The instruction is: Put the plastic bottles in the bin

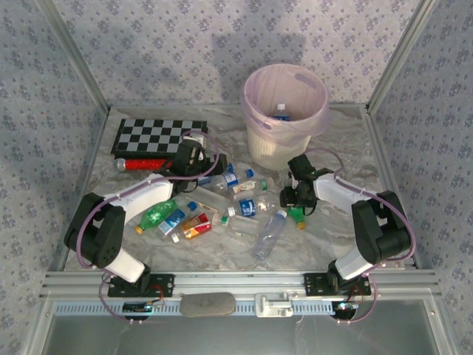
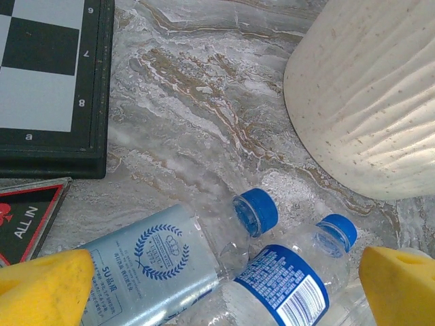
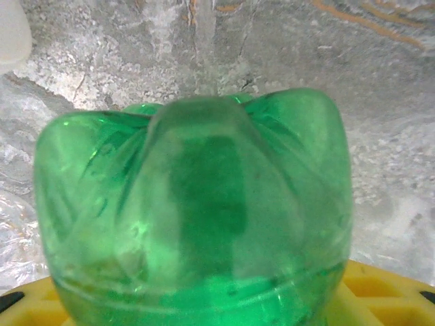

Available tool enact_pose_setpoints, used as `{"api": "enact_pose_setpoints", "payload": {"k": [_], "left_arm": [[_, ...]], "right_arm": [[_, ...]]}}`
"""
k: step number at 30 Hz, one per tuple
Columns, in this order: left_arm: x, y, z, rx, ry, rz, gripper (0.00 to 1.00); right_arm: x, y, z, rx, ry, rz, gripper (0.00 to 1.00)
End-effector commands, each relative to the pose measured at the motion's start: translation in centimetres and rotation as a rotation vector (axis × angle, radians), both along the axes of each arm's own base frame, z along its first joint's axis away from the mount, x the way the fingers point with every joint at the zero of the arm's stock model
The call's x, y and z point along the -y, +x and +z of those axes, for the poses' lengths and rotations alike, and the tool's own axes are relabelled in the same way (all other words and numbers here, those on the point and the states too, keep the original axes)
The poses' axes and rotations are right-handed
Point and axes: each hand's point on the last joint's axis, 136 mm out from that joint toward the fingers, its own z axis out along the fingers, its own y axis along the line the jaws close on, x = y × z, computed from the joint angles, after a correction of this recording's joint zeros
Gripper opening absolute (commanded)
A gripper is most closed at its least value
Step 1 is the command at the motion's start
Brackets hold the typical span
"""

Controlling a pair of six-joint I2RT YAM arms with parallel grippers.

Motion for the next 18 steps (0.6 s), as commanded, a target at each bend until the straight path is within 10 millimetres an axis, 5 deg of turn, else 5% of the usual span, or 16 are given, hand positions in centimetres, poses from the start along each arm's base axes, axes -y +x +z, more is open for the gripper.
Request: {"api": "enact_pose_setpoints", "payload": {"k": [1,10,18], "left_arm": [[-0.1,1.0,2.0,0.048,-0.018,0.023,1.0],[-5.6,1.8,2.4,0.065,-0.131,0.185,1.0],[-11.4,-0.4,2.5,0.106,-0.101,0.327,1.0]], "right_arm": [[0.5,0.8,2.9,0.075,-0.012,-0.015,0.49],[0.4,2.8,11.9,0.382,0.142,-0.05,0.49],[1.7,5.3,24.4,0.726,0.247,-0.067,0.47]]}}
